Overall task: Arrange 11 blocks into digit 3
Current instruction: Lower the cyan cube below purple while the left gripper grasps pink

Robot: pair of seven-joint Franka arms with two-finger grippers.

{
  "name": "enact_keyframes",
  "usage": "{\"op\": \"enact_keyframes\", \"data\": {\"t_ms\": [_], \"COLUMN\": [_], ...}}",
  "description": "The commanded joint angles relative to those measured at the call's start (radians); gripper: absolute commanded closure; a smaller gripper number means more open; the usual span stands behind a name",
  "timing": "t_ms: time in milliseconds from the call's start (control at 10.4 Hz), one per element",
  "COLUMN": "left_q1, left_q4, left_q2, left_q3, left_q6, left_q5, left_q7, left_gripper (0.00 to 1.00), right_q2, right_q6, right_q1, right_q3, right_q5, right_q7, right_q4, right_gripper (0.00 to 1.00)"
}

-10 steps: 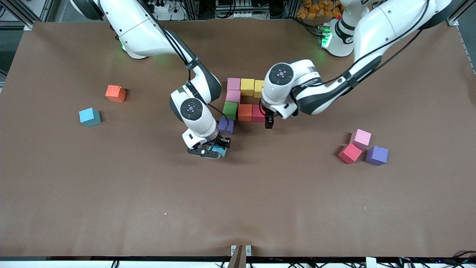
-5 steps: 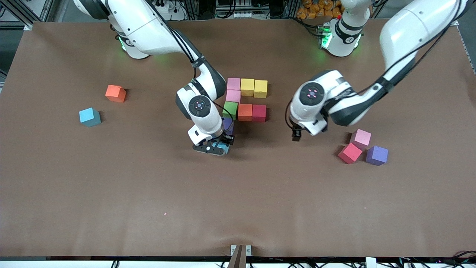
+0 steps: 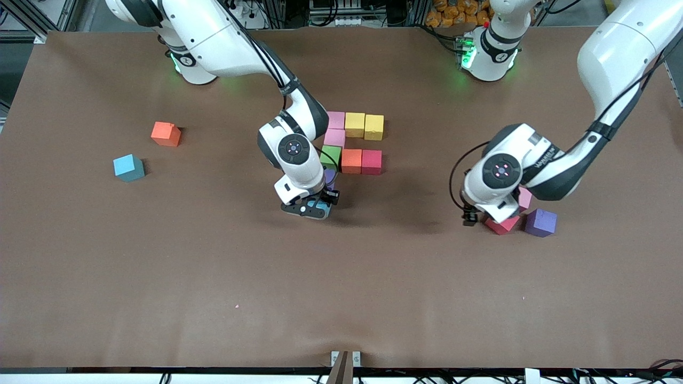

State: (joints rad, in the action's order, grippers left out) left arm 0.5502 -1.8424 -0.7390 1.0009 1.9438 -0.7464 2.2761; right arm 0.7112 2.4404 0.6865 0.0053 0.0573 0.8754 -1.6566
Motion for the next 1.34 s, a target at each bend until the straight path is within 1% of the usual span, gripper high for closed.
{"op": "enact_keyframes", "data": {"t_ms": [0,192,383,575,767,959,1150,1246], "left_q1": [0.033,0.082,0.111,0.111,0.111,0.109,0.102,0.102], "left_q4": [0.000,0.008,0.029,0.047,0.058,0.060,0.060,0.060], "left_q2": [0.012,0.012,0.003,0.003,0.003,-0.010,-0.019,-0.019], "left_q3": [-0.024,-0.024,-0.039,-0.070,-0.084,-0.116,-0.123,-0.123], "left_q6": [-0.016,-0.016,-0.016,-0.016,-0.003,0.047,0.072,0.082], "left_q5": [-0.005,0.008,0.044,0.083,0.090,0.090,0.088,0.090], "left_q7": [-0.013,-0.004,-0.006,-0.001,0.011,0.029,0.130,0.143], "left_gripper": [0.00,0.00,0.00,0.00,0.00,0.00,0.00,0.00], "right_q2": [0.001,0.002,0.001,-0.001,-0.001,-0.001,-0.001,-0.001], "right_q6": [-0.011,-0.011,-0.011,-0.011,-0.011,-0.012,-0.012,-0.012], "right_q1": [0.027,0.044,0.054,0.062,0.070,0.076,0.084,0.084], "right_q3": [-0.022,-0.036,-0.034,-0.034,-0.036,-0.036,-0.036,-0.038], "right_q5": [-0.001,-0.005,-0.005,-0.004,-0.005,-0.005,-0.005,-0.005], "right_q7": [0.020,0.020,0.025,0.030,0.034,0.037,0.040,0.043], "right_q4": [-0.002,-0.003,-0.009,-0.008,-0.009,-0.009,-0.014,-0.018], "right_gripper": [0.78,0.78,0.78,0.78,0.78,0.78,0.78,0.78]}}
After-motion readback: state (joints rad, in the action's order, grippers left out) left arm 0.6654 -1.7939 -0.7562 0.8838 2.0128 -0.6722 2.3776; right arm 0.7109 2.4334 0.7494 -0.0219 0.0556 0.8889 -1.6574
